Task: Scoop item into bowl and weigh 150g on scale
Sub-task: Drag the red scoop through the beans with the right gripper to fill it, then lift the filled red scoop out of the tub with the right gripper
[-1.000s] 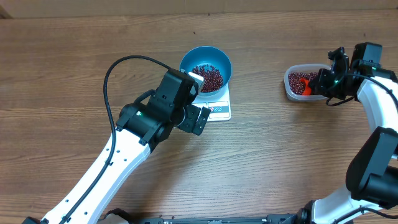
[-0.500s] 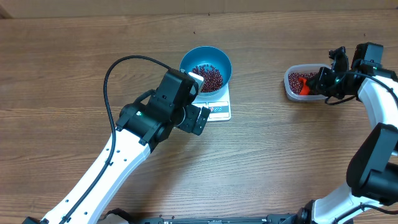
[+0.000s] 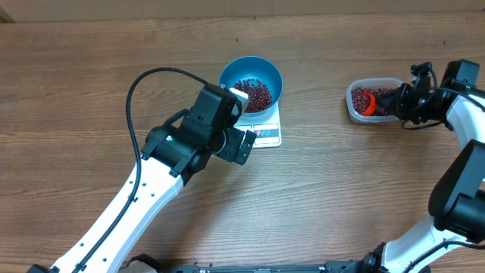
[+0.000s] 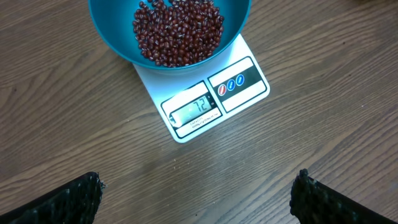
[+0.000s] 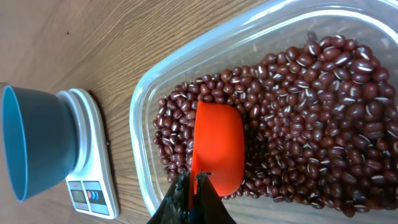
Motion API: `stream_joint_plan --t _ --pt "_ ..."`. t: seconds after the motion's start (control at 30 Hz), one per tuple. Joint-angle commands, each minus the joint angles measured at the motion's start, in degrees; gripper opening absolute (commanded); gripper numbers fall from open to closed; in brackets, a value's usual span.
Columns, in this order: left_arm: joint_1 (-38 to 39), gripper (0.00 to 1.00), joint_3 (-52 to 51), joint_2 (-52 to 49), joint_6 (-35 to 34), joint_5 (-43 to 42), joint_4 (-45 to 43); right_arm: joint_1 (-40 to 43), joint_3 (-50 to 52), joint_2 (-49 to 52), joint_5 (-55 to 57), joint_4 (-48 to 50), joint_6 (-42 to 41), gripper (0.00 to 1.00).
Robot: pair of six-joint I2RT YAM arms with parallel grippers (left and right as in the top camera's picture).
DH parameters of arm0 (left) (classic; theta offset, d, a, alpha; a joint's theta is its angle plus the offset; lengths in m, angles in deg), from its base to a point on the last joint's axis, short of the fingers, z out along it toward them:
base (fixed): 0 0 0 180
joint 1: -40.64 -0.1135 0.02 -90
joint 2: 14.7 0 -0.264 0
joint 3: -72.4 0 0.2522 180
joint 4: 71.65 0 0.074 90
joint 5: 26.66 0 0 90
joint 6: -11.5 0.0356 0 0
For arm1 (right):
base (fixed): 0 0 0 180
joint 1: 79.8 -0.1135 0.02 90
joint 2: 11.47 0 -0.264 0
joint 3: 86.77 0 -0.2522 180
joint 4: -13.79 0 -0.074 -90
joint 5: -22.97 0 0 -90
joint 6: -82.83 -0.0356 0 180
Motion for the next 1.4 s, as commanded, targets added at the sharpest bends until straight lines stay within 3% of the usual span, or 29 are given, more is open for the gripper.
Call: stream_joint_plan --t 0.0,0.6,1.37 --pt "0.11 1.0 0.7 -0.46 1.27 -0.24 0.0 0.09 0.02 2.08 -1.03 -0.44 -0.17 0.04" --pt "0.11 1.0 0.7 -0.46 1.27 -0.24 0.0 10.12 0.02 2.08 -23.04 0.22 0.07 0.04" --pt "0.11 1.0 0.7 -0.46 1.27 -0.24 0.0 11.41 0.02 1.97 -34.38 -1.68 0.5 0.04"
